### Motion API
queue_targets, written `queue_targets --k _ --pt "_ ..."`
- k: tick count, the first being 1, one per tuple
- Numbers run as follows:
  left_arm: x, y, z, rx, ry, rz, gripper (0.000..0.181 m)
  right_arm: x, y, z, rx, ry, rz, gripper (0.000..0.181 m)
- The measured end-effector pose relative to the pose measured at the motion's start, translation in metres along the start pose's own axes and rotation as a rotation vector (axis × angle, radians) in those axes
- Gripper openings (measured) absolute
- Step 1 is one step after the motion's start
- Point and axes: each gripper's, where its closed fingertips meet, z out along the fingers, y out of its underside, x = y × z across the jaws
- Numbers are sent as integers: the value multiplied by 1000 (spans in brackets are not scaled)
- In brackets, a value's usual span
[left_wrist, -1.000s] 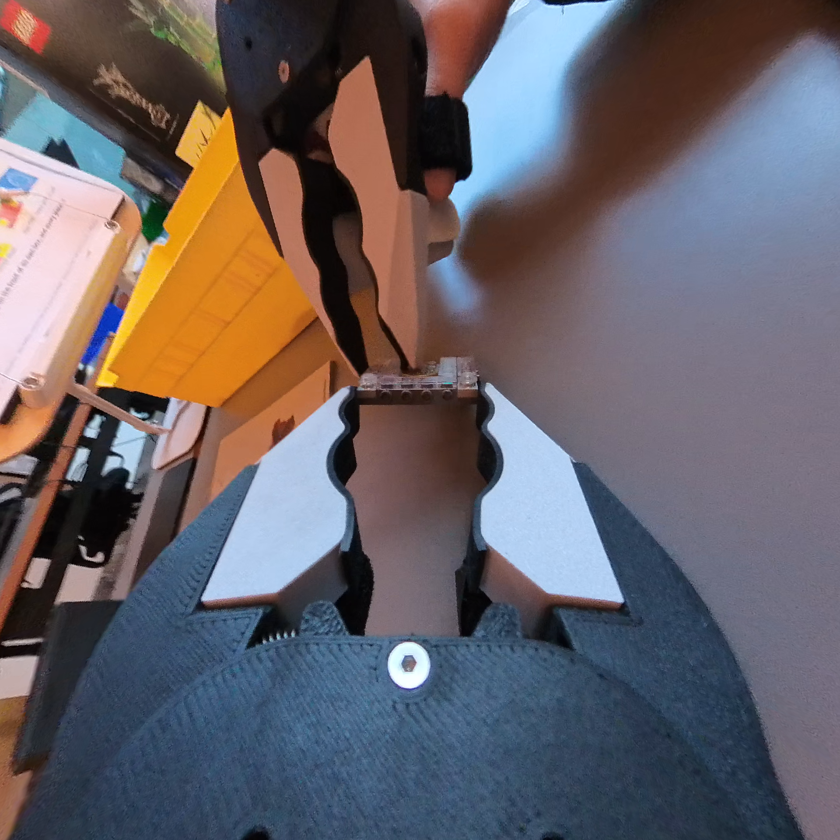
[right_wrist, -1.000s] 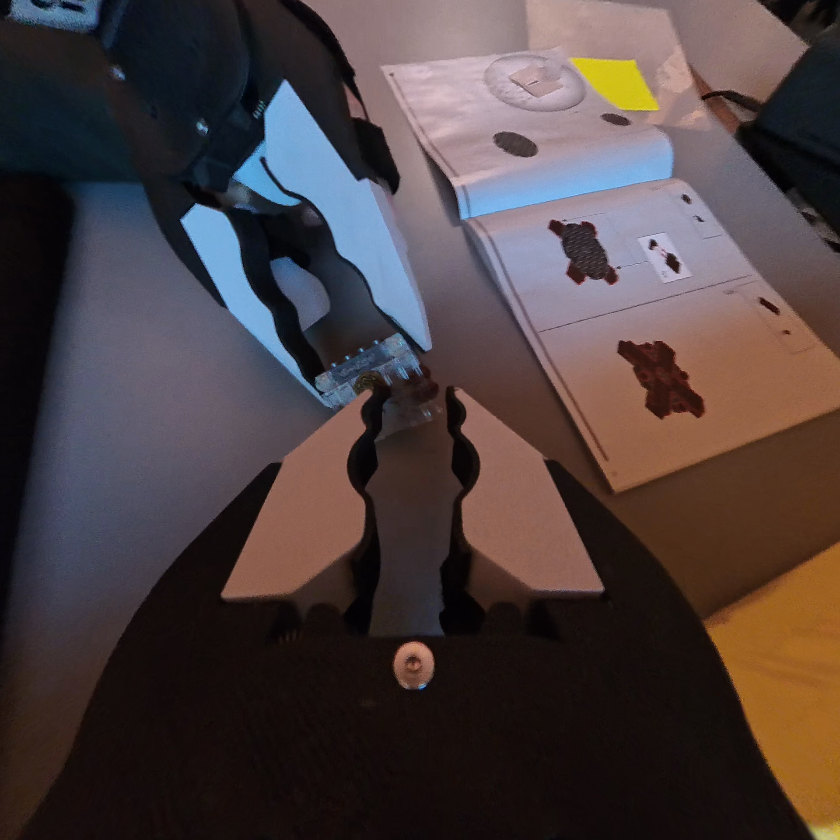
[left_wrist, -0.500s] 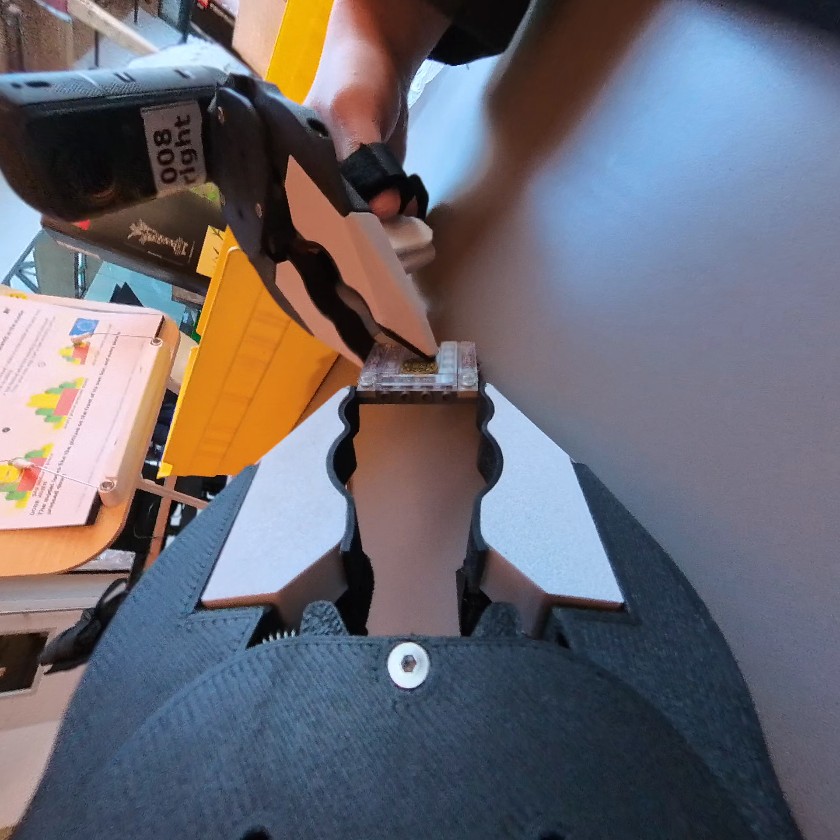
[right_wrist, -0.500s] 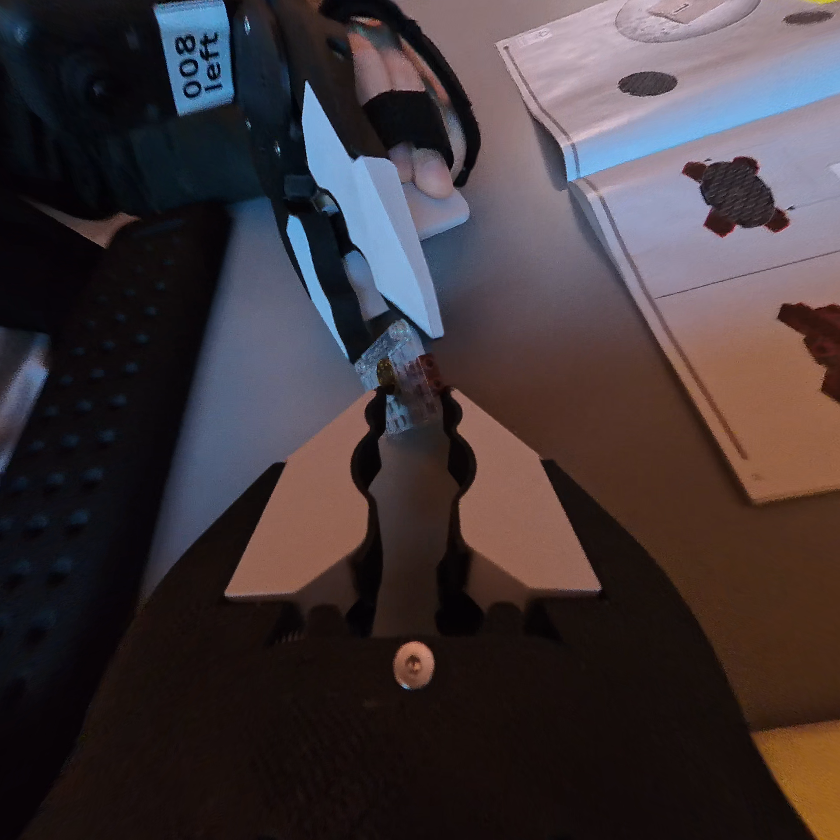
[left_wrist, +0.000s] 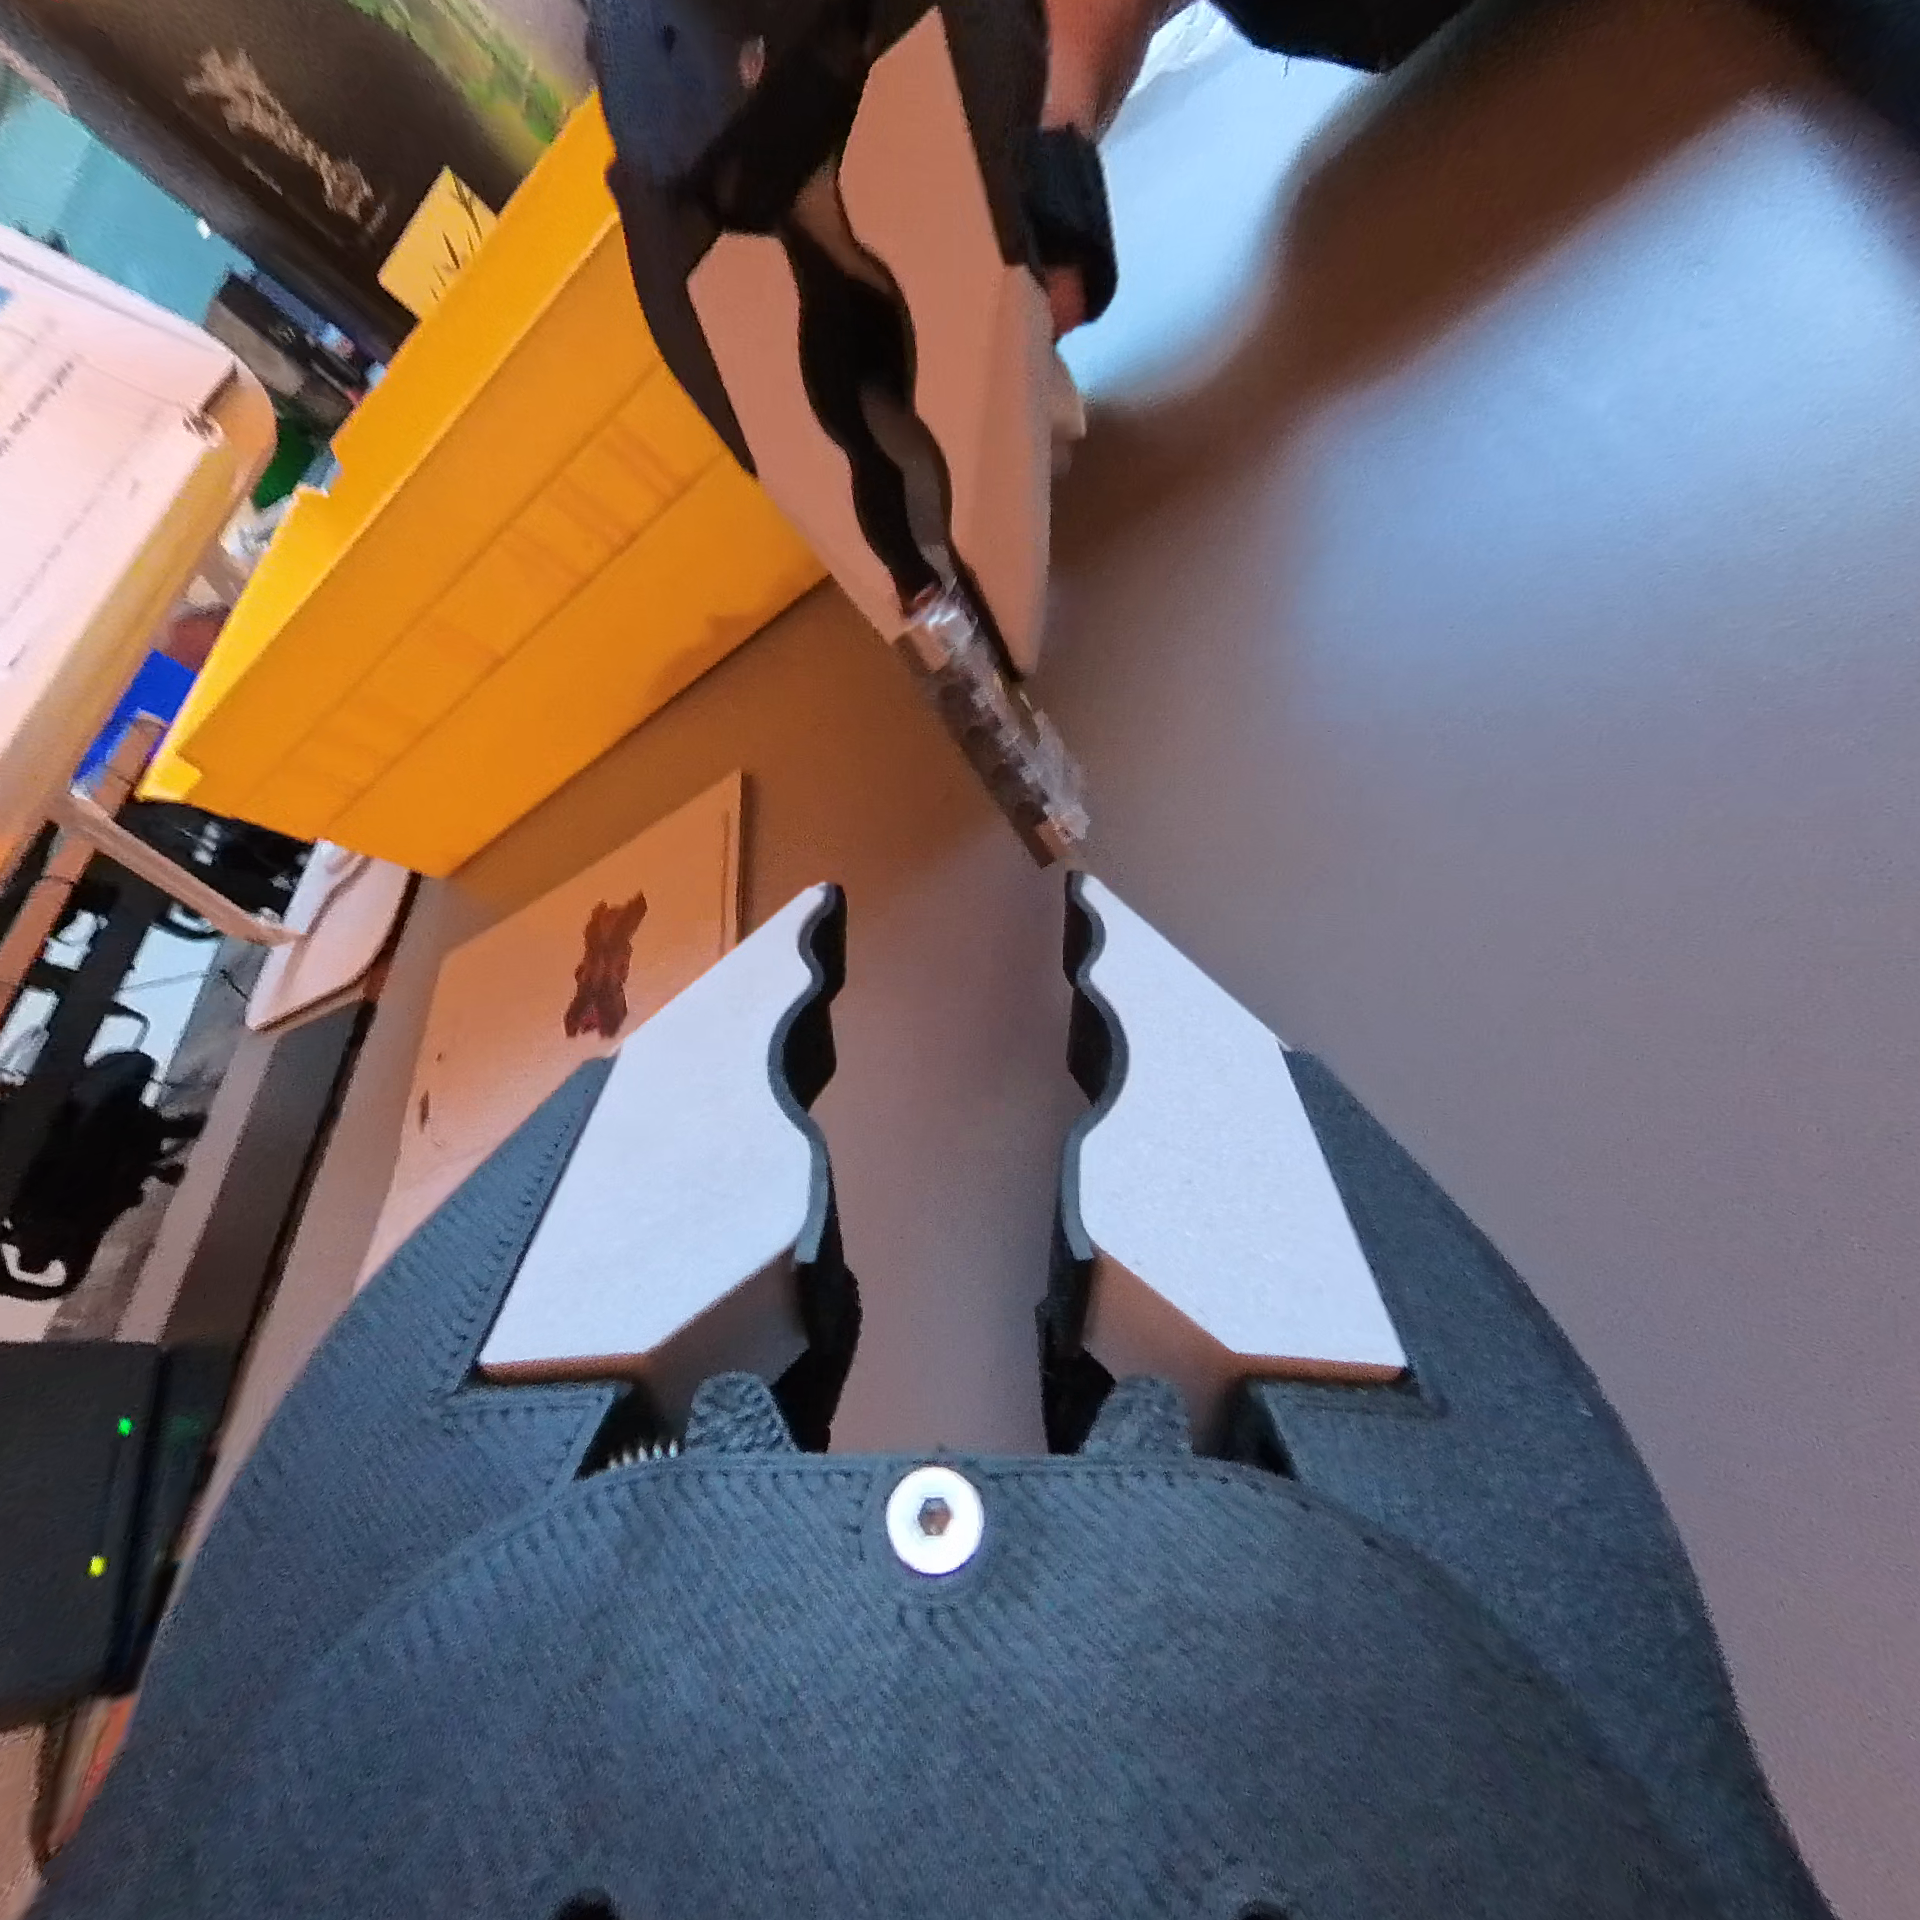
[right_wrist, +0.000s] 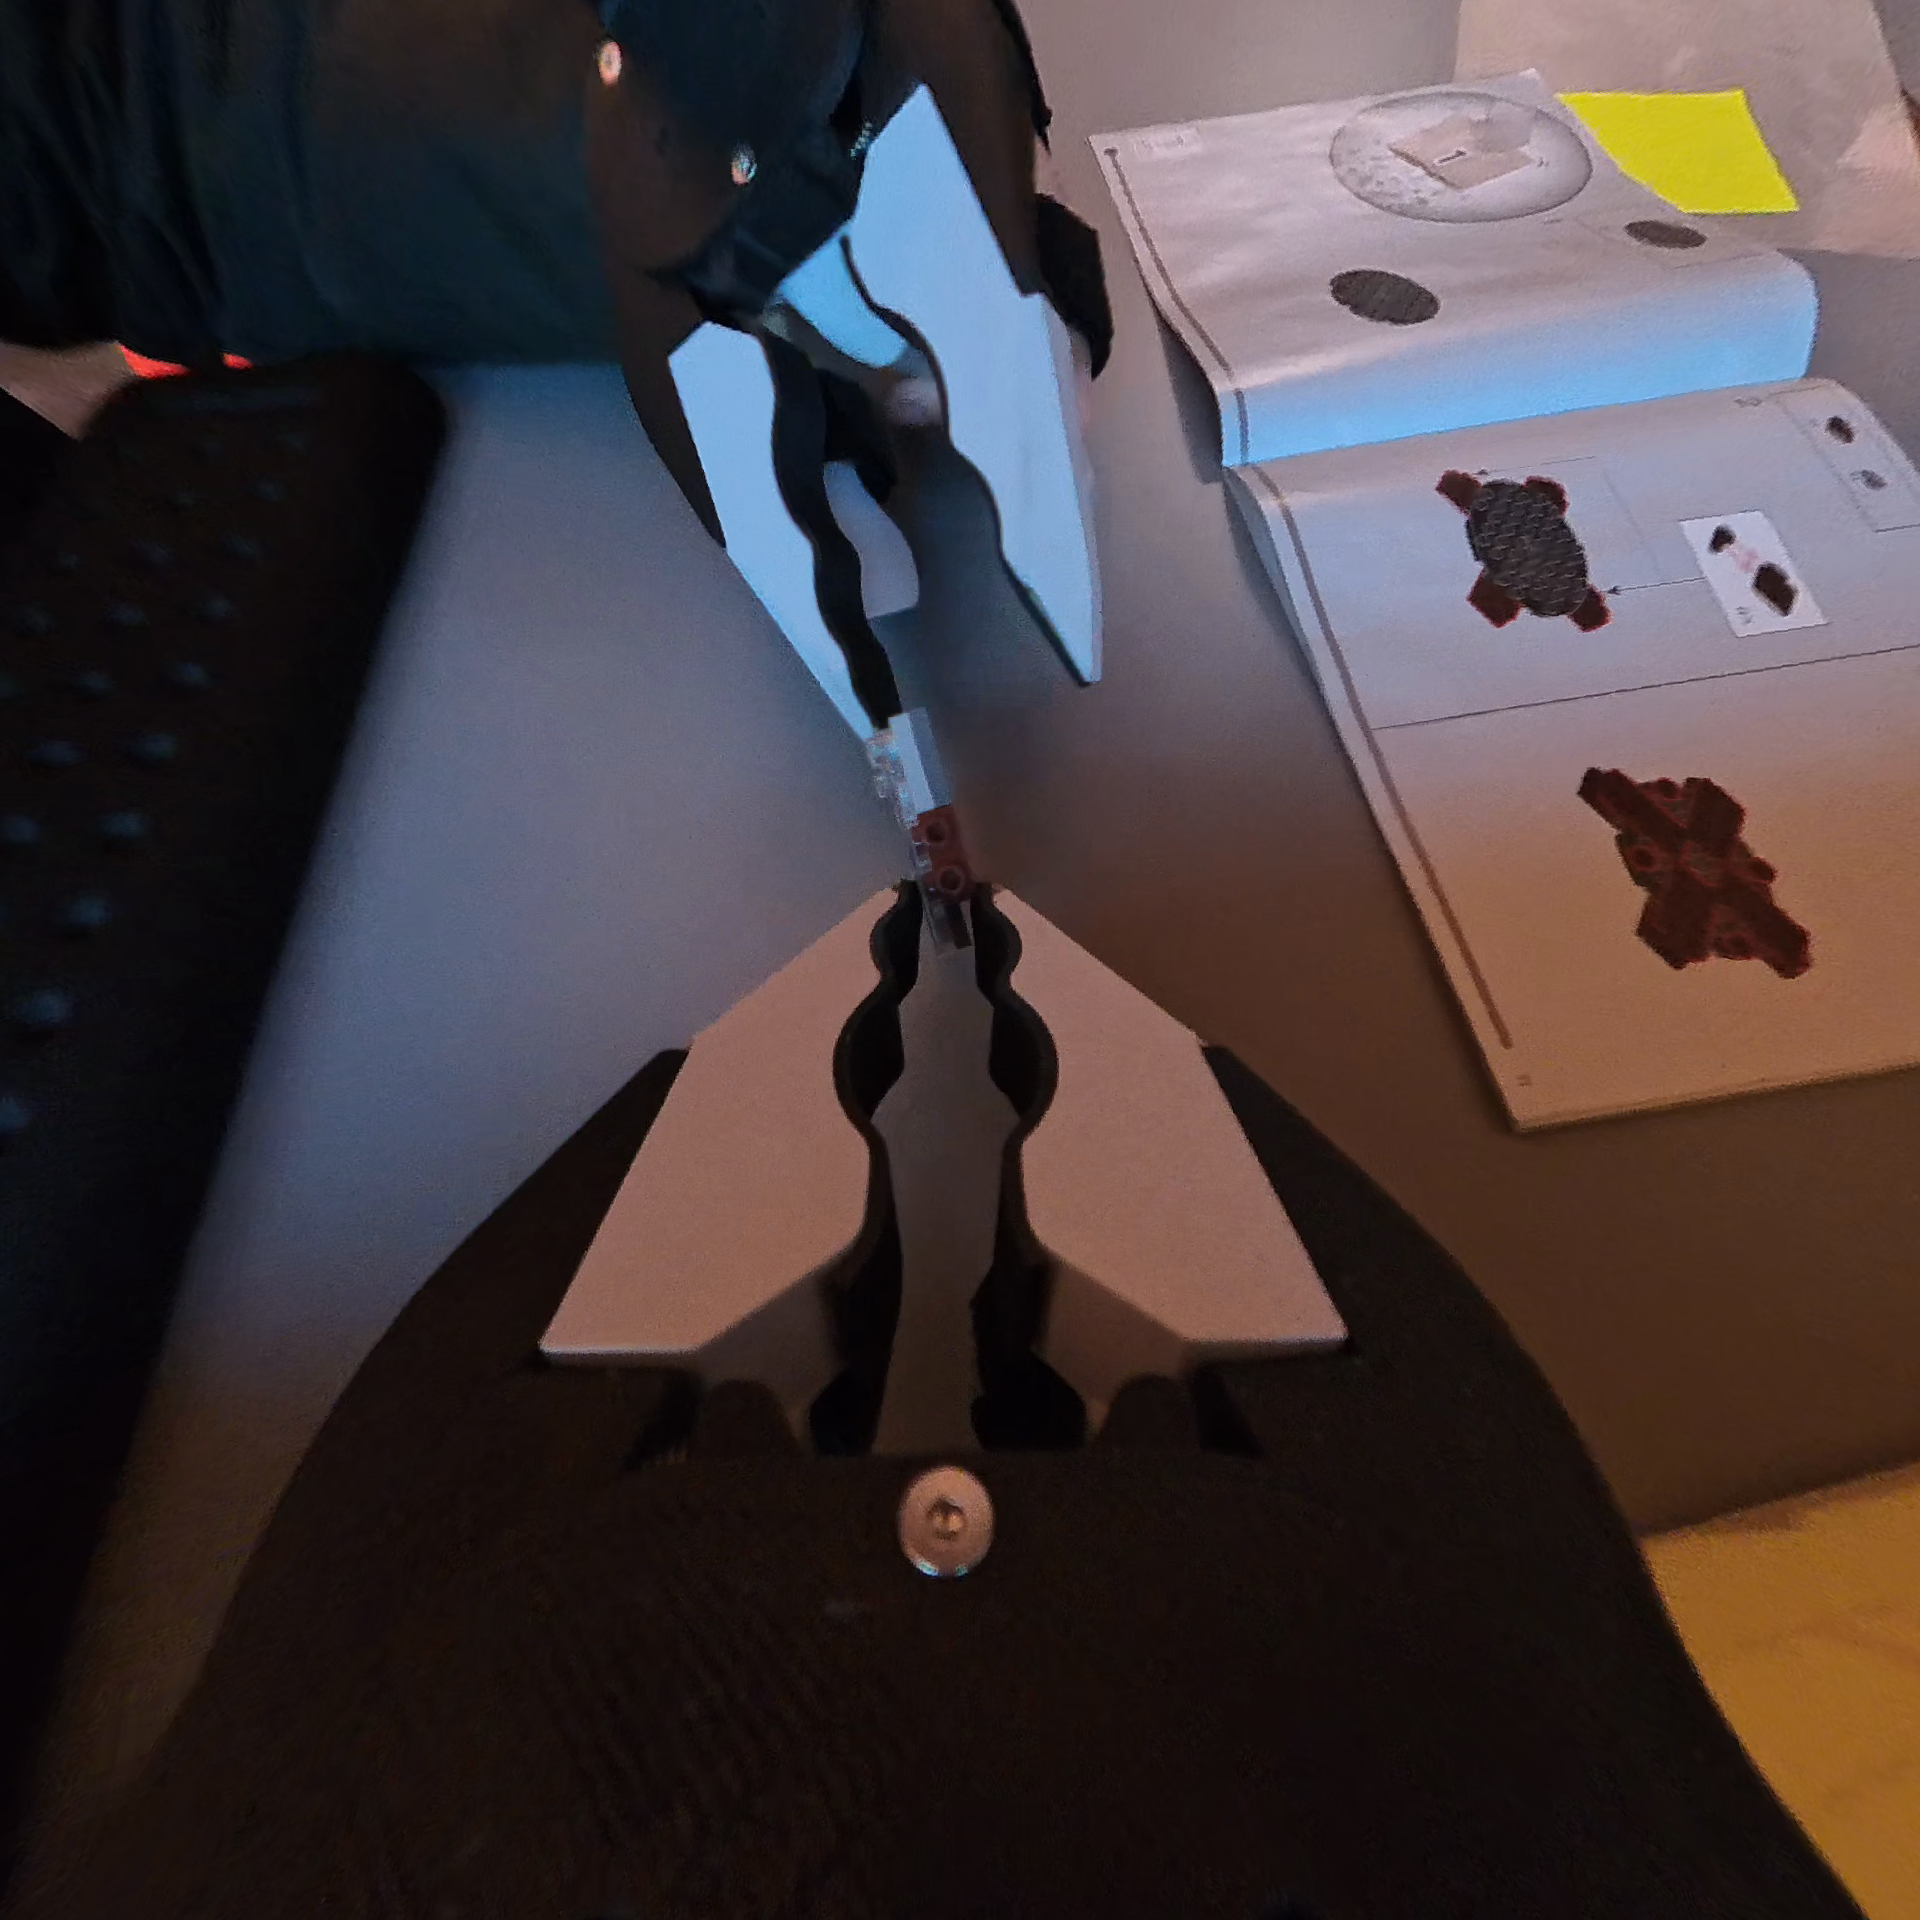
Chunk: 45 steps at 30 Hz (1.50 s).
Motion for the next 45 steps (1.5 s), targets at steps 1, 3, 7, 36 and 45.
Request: queue_targets --k 1,3,7,36,45 --pt "-1 2 -1 -8 6 -25 40 1 -1 0 -1 19 -27 8" --pt "-2 -1 -4 3 23 -92 39 4 -1 0 -25 69 -85 9" --pt "-1 -15 -4 56 62 -202 38 3 -3 3 -47 108 -157 9" --pt "-19 -18 0 -51 -250 275 9 7 -31 -4 42 299 -431 15" --pt "-31 -17 -7 -107 -388 480 9 11 -44 -13 176 233 -193 53"
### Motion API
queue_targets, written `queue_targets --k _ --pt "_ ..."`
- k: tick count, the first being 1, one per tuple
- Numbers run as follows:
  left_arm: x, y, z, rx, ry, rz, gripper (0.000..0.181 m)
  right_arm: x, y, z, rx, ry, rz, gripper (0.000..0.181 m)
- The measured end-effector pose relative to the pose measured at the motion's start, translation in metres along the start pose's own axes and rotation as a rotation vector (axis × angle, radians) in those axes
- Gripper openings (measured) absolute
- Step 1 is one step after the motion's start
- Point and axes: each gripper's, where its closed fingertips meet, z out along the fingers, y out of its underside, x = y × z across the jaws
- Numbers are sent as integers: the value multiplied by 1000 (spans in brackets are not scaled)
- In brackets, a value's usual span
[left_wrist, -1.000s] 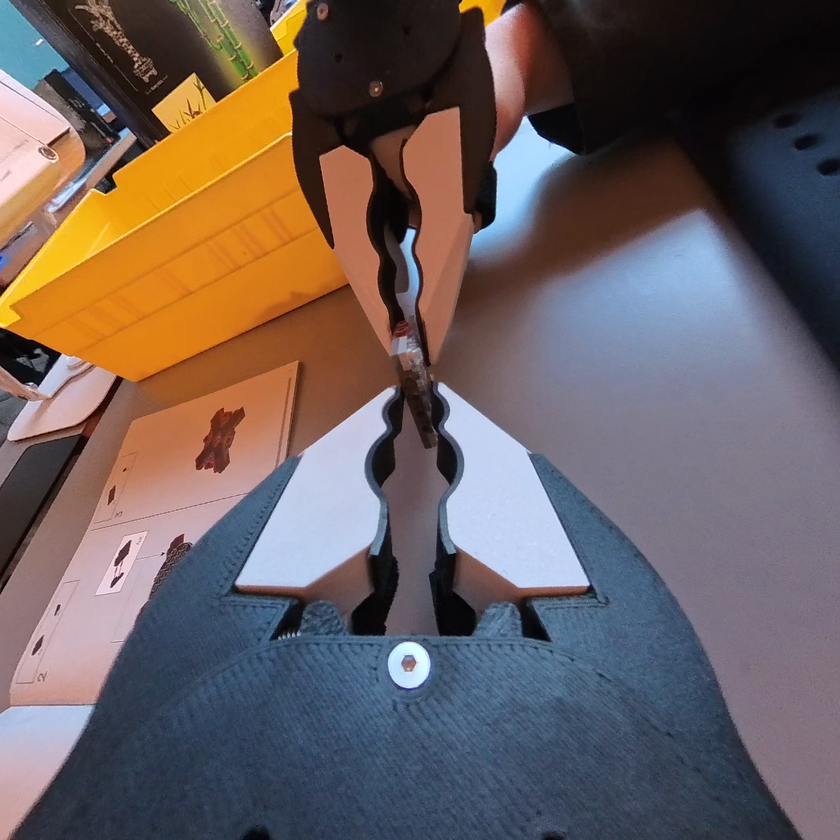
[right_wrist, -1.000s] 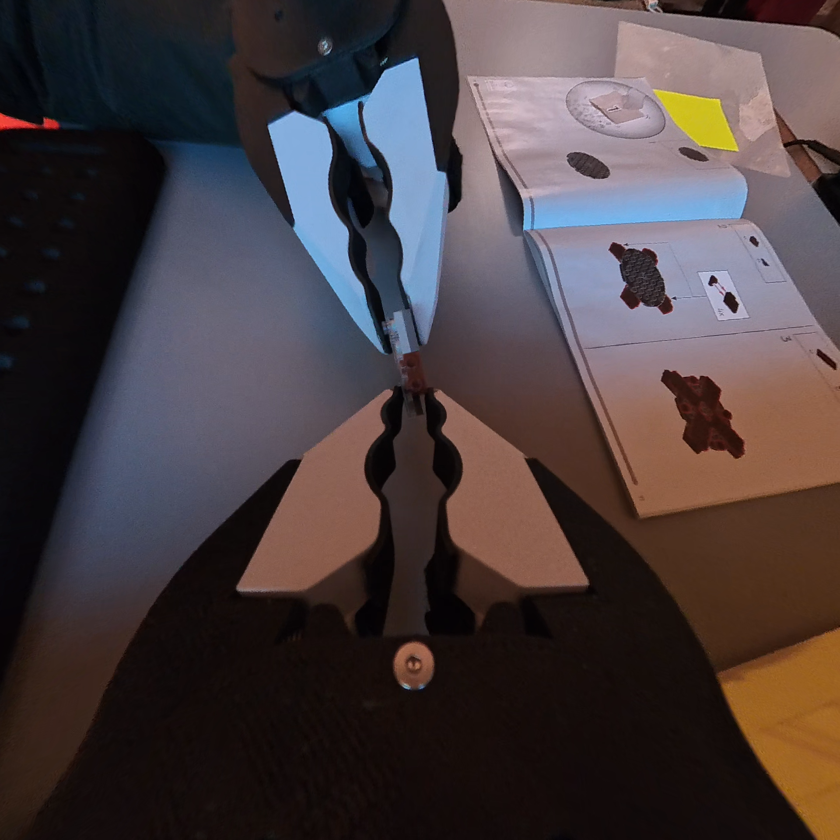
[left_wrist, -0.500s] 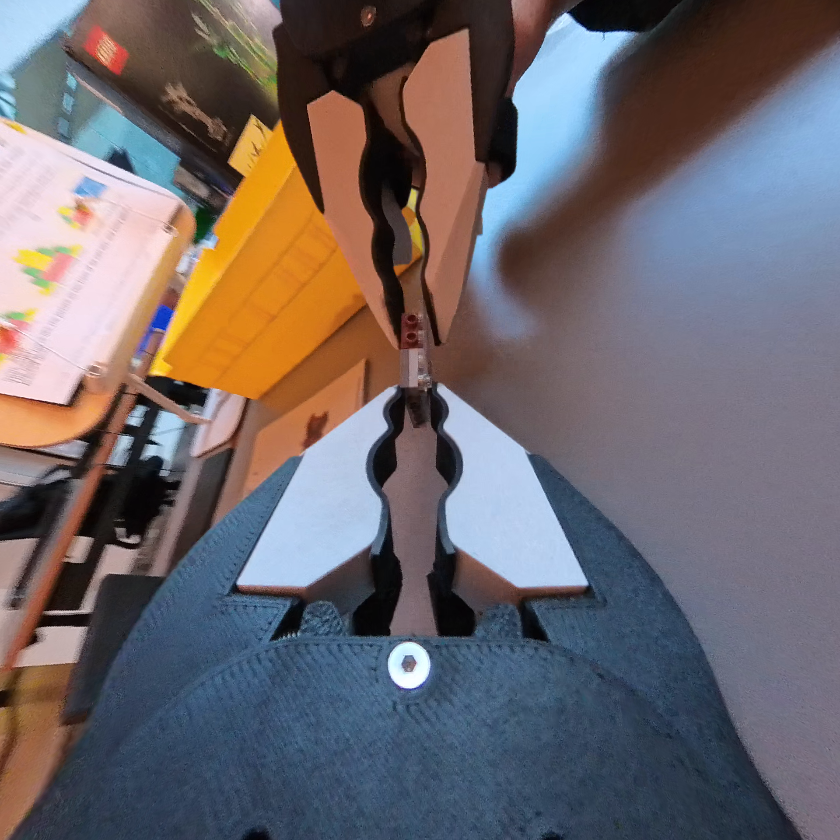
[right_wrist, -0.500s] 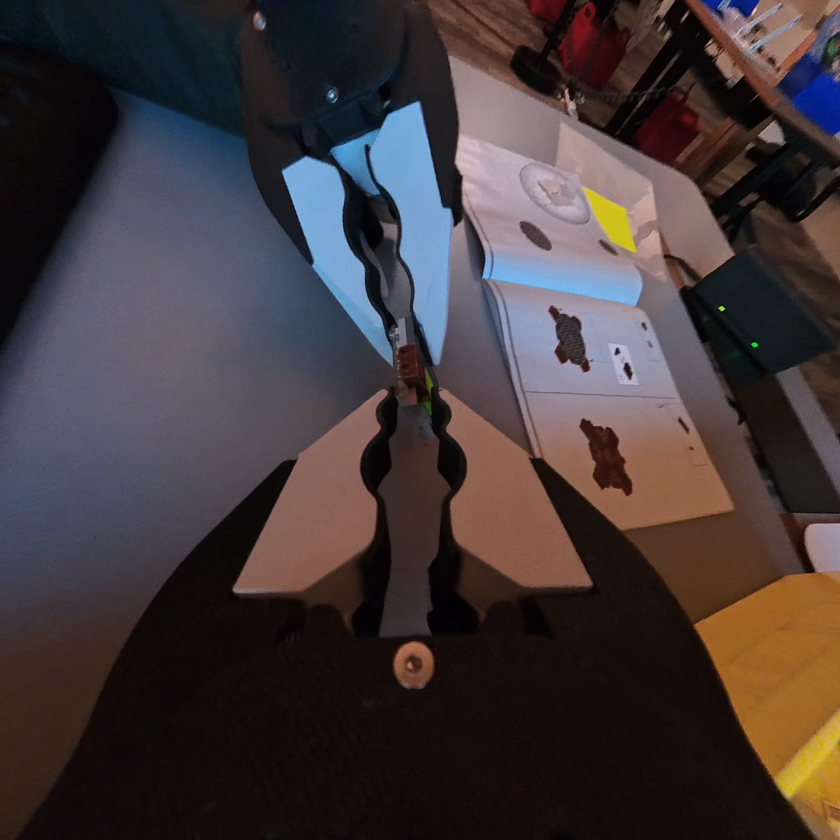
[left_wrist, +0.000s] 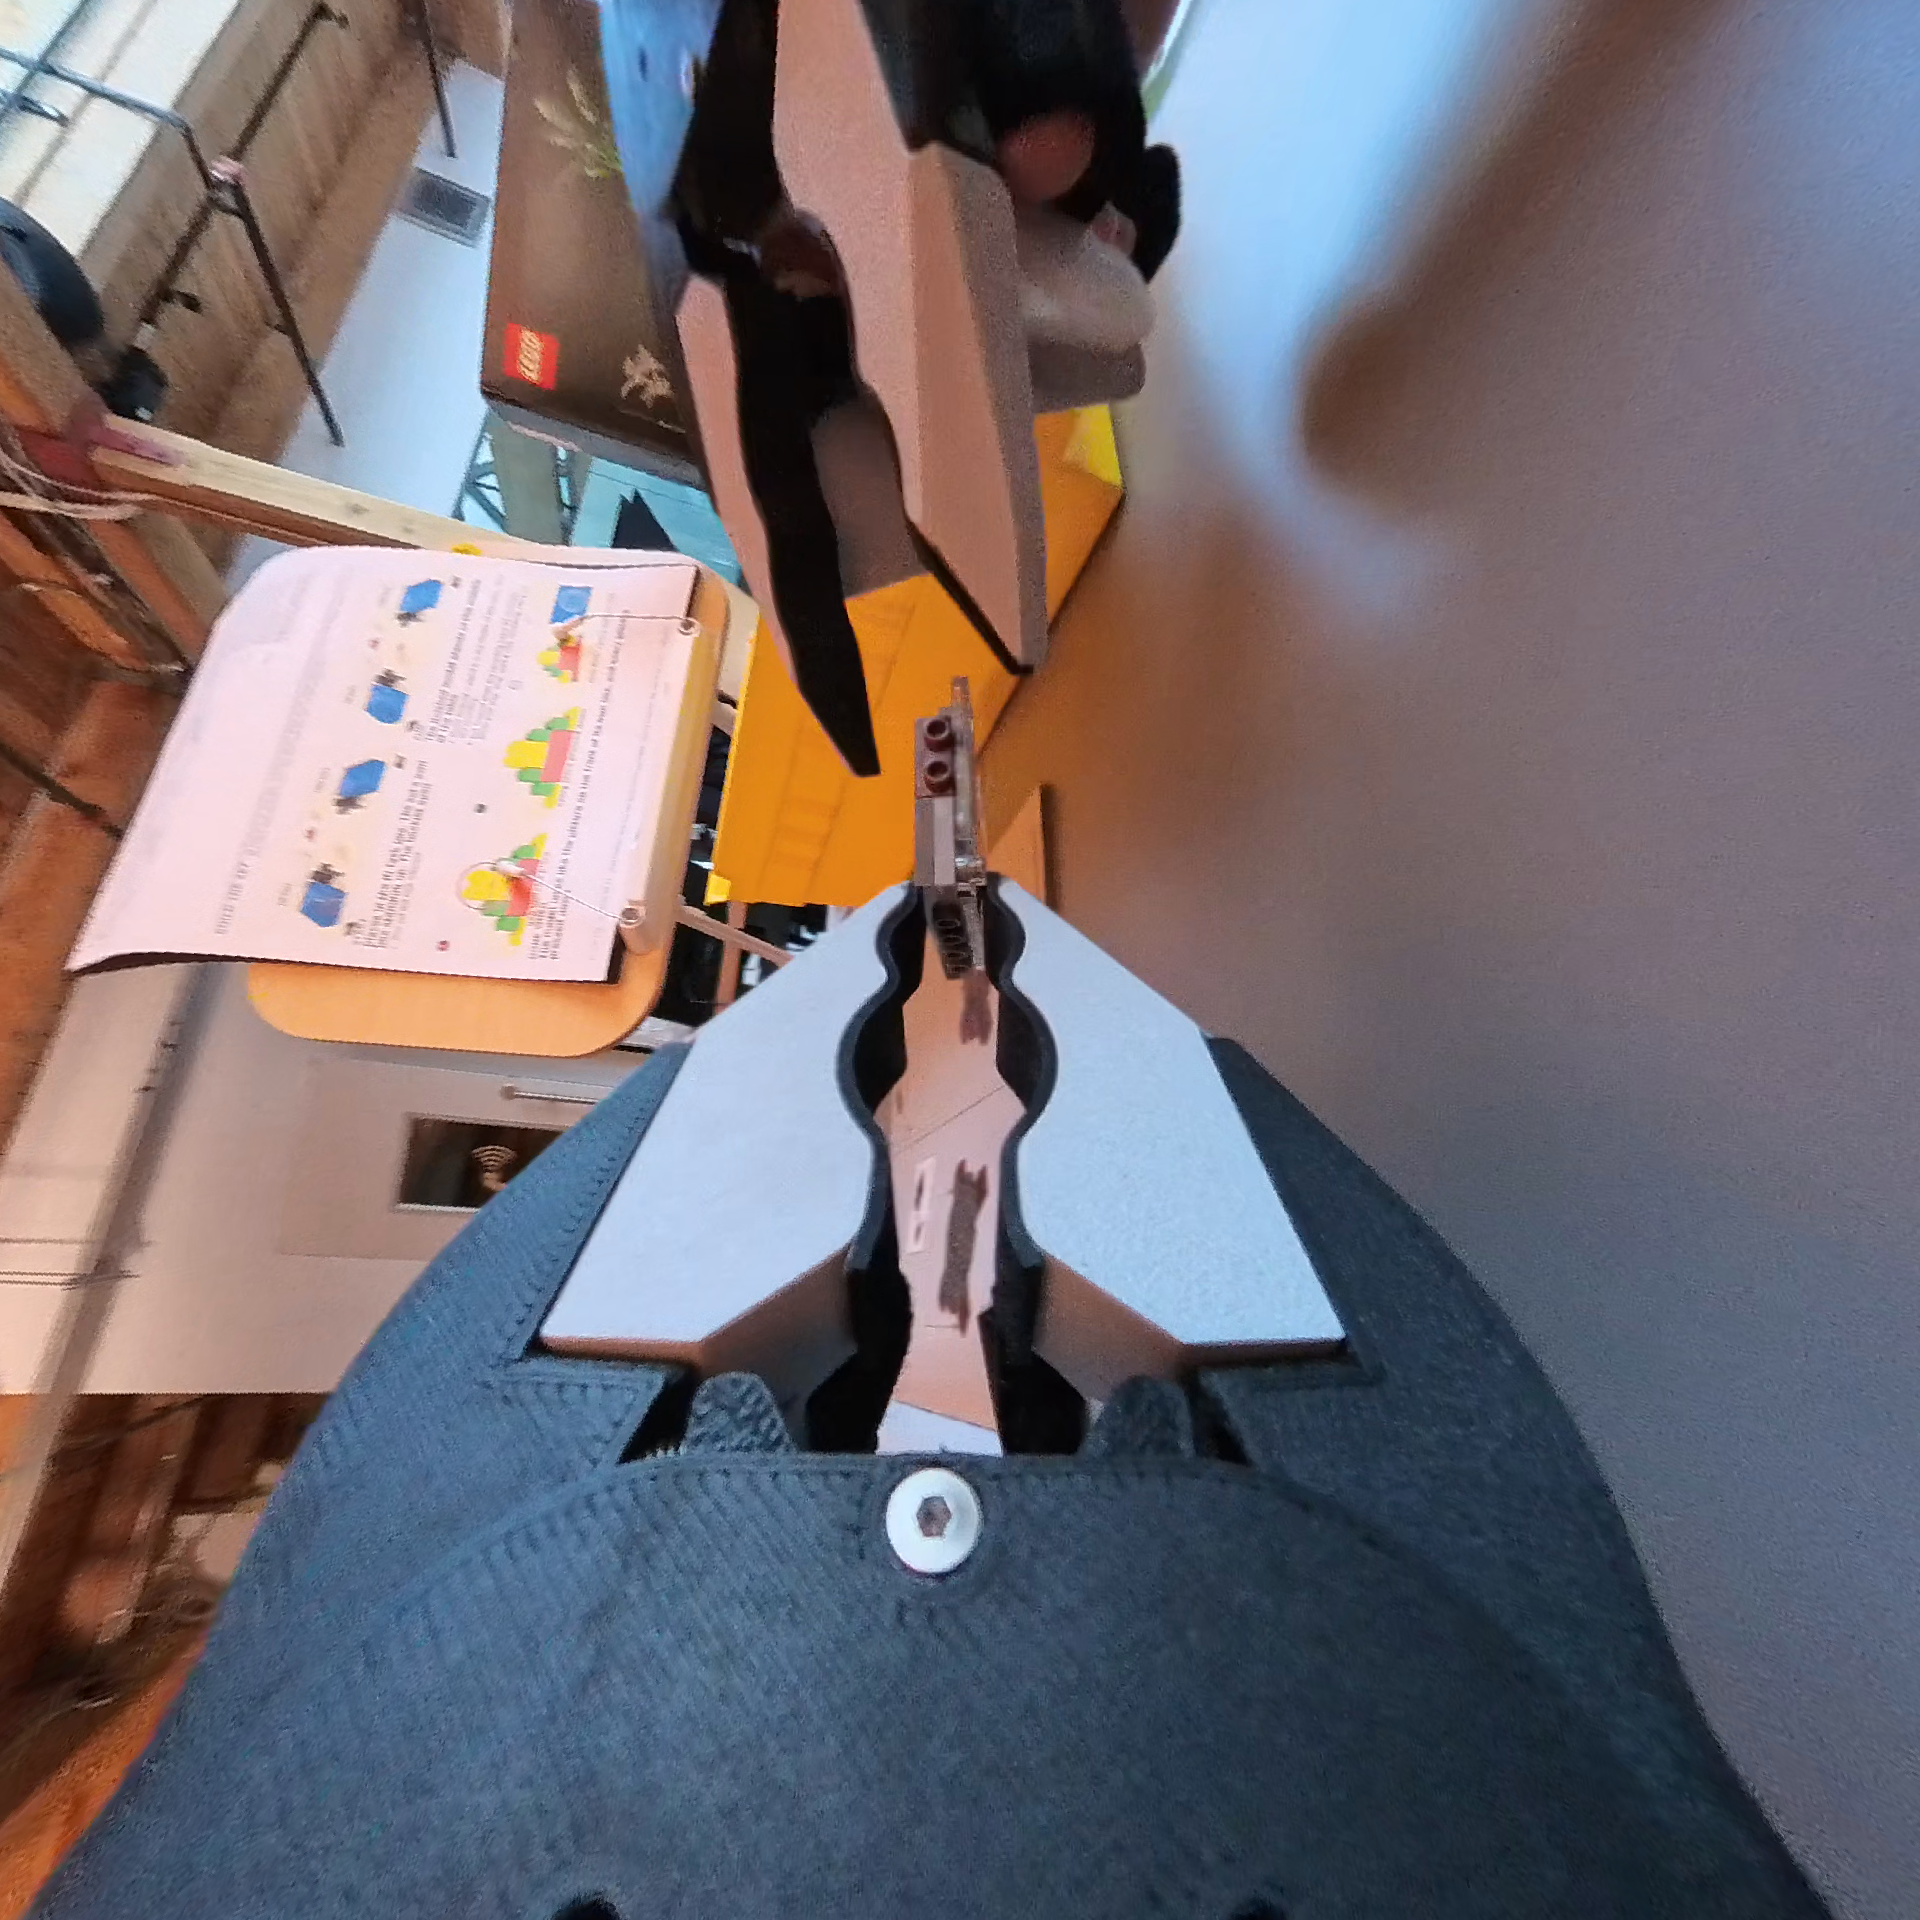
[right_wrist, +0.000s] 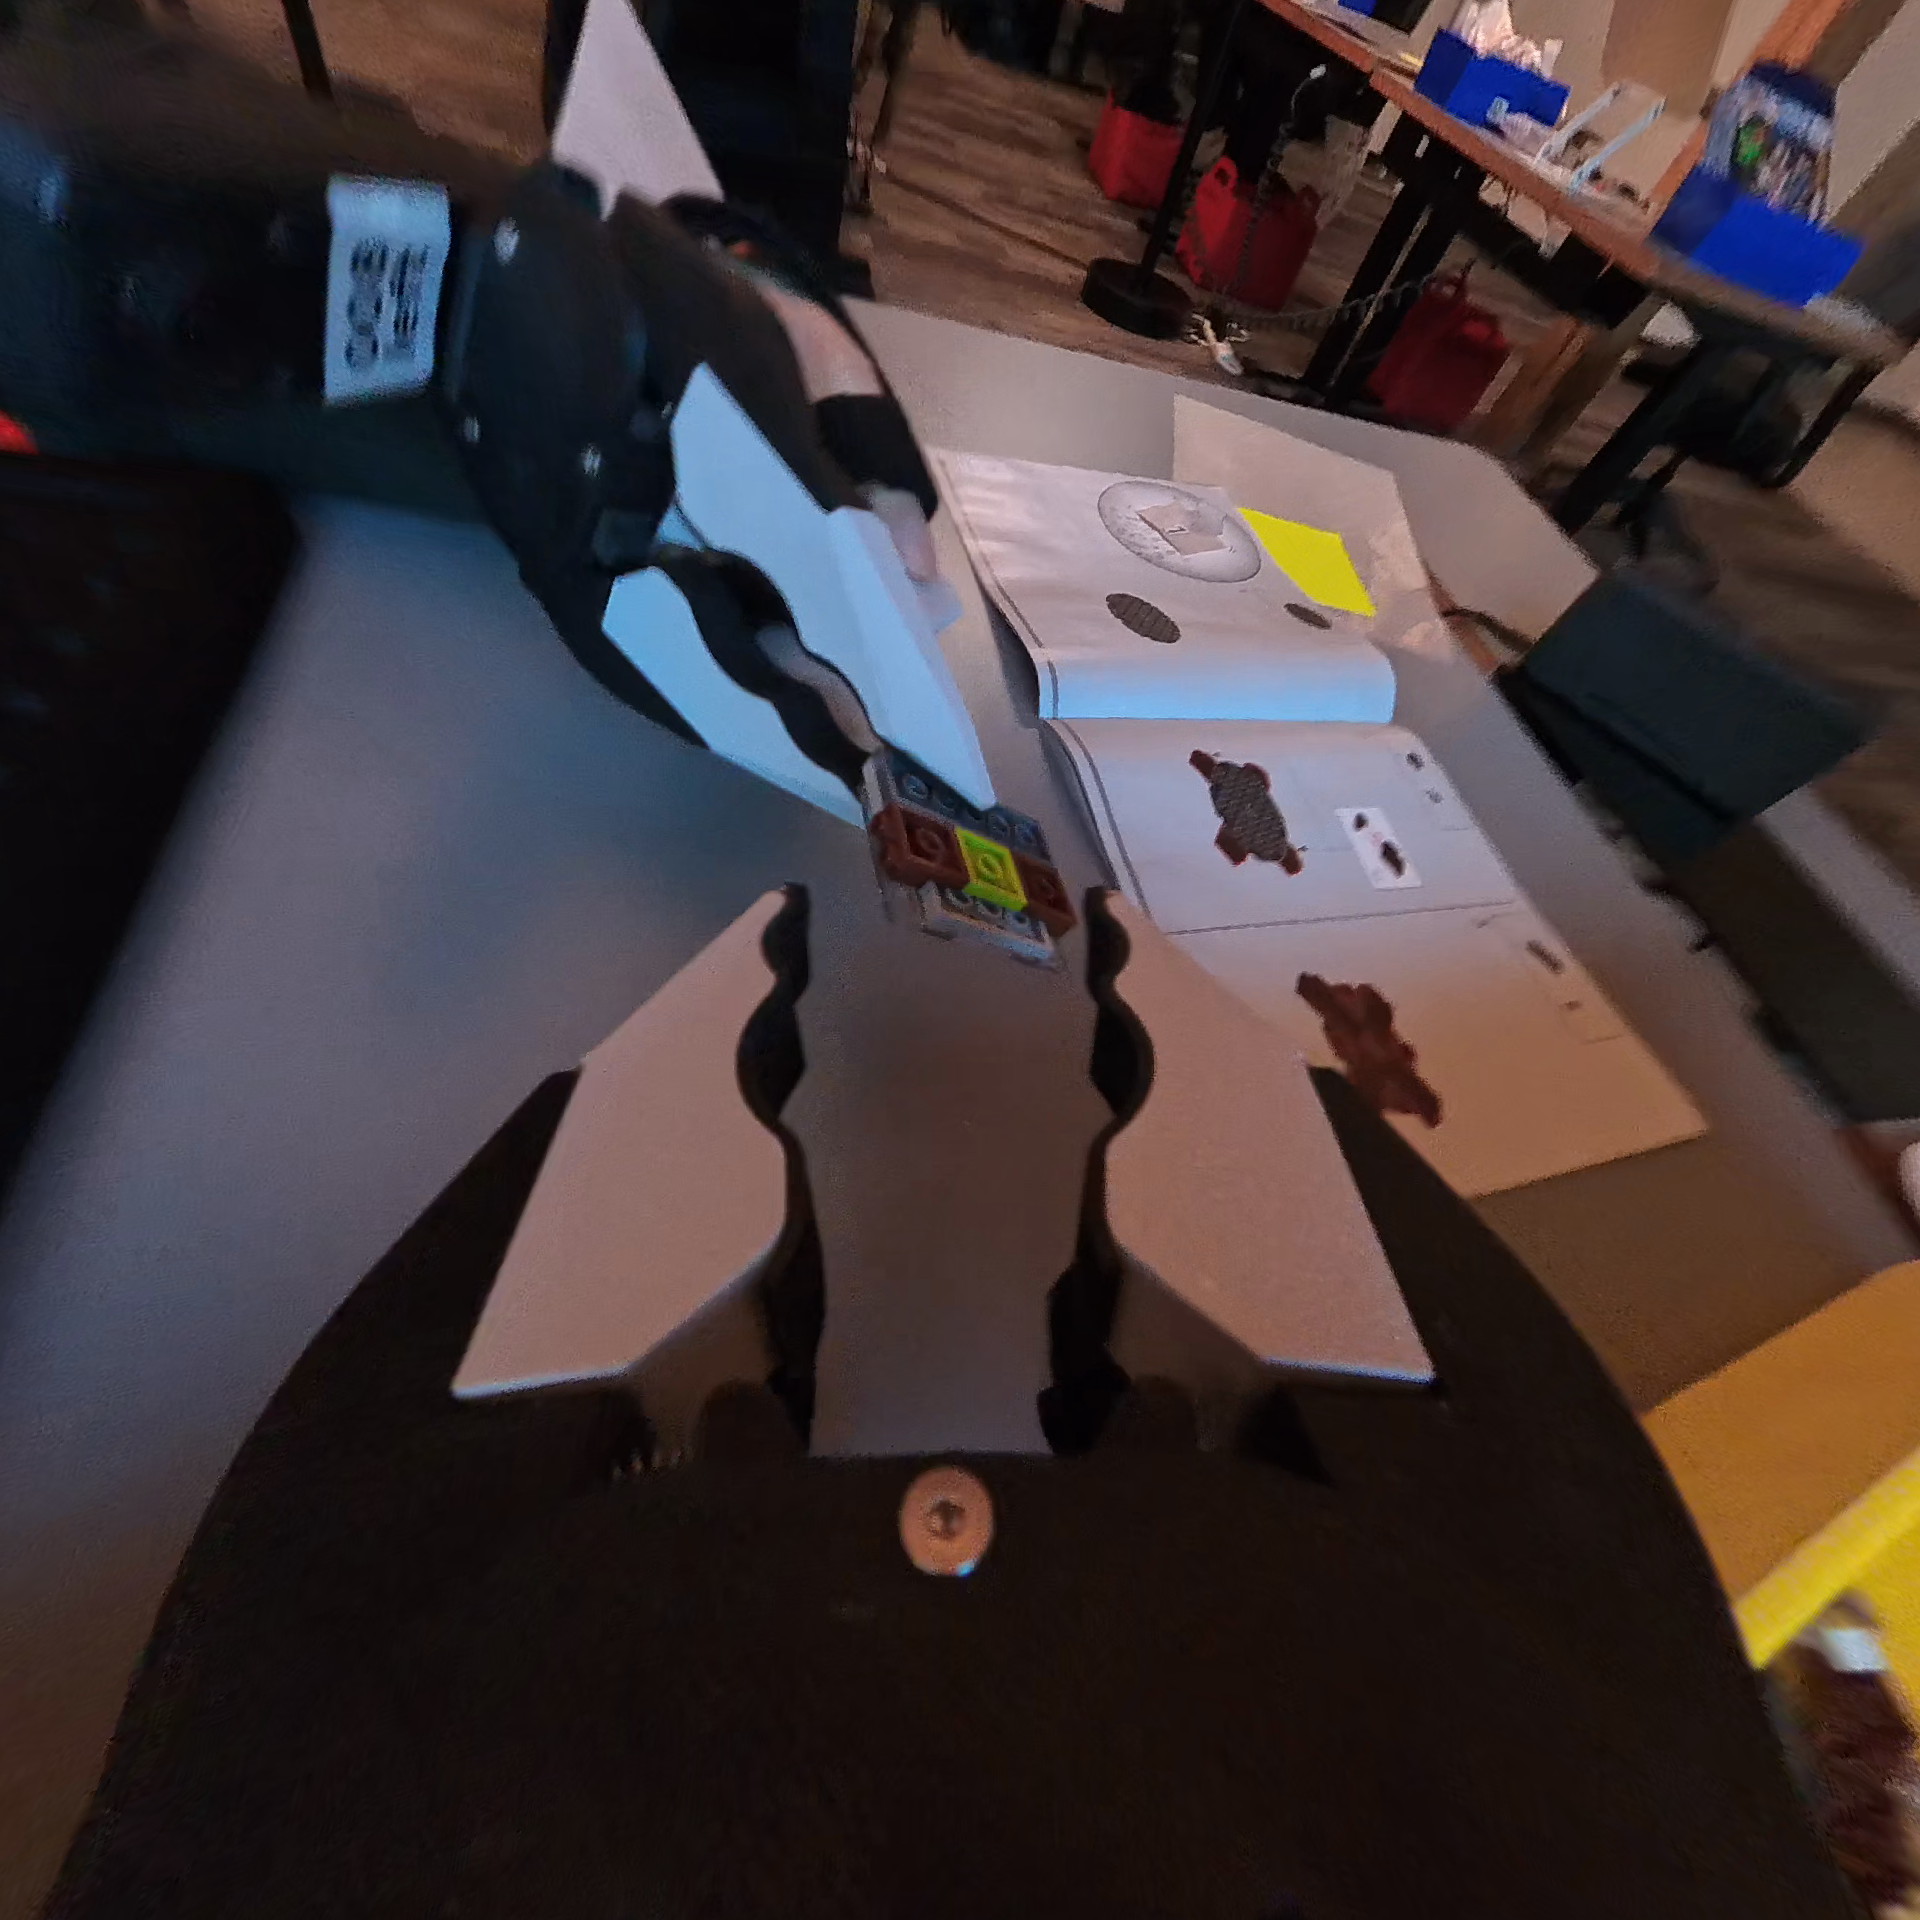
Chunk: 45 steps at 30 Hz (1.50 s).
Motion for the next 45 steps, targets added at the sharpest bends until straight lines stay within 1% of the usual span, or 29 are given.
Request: queue_targets --k 3,6,7,9,12,13,16,17,19,20,21,23,26,28,30,31,34,36,41,43,45 --pt "-8 -4 -3 3 -62 68 9 0 0 1 28 -65 194 72" --pt "-13 -11 -6 22 -107 121 9 -3 5 5 17 -116 302 79" --pt "-13 -13 -6 28 -113 134 8 -5 5 5 19 -136 324 79" --pt "-11 -16 -6 33 -107 152 8 -10 2 5 37 -183 363 74" --pt "-7 -20 -6 48 -96 159 8 -8 0 5 56 -190 390 55" --pt "-6 -21 -6 53 -87 150 8 -8 1 5 47 -192 388 51" --pt "-4 -19 -4 48 -62 91 11 -6 2 4 31 -162 345 51" --pt "-4 -13 -2 25 -61 61 18 -4 2 3 26 -140 306 51" --pt "-9 7 4 -76 -61 -40 42 3 1 1 15 -64 218 51" --pt "-11 17 6 -122 -47 -125 53 7 0 -1 12 -23 167 51" --pt "-10 24 7 -150 -14 -232 55 10 -3 -3 18 11 112 51" --pt "-7 29 7 -140 75 -497 51 12 -12 -6 33 72 -1 51" --pt "-11 19 4 -39 228 -942 39 13 -30 -12 79 178 -177 51" --pt "-22 4 -3 101 333 -1201 28 13 -41 -16 92 255 -302 51" --pt "-40 -10 -11 273 401 -1426 28 9 -50 -19 103 311 -413 51" --pt "-46 -12 -13 320 419 -1490 28 7 -53 -19 110 324 -452 51" --pt "-51 -15 -17 381 445 -1554 34 1 -63 -21 146 347 -507 51" --pt "-55 -19 -22 446 493 -1593 45 0 -69 -25 185 357 -502 50" --pt "-69 -25 -43 659 632 -1667 45 2 -74 -31 219 372 -492 50" --pt "-68 -30 -46 683 654 -1644 53 -2 -77 -30 235 364 -502 50" --pt "-64 -41 -48 701 692 -1611 60 -8 -81 -30 250 359 -521 50"
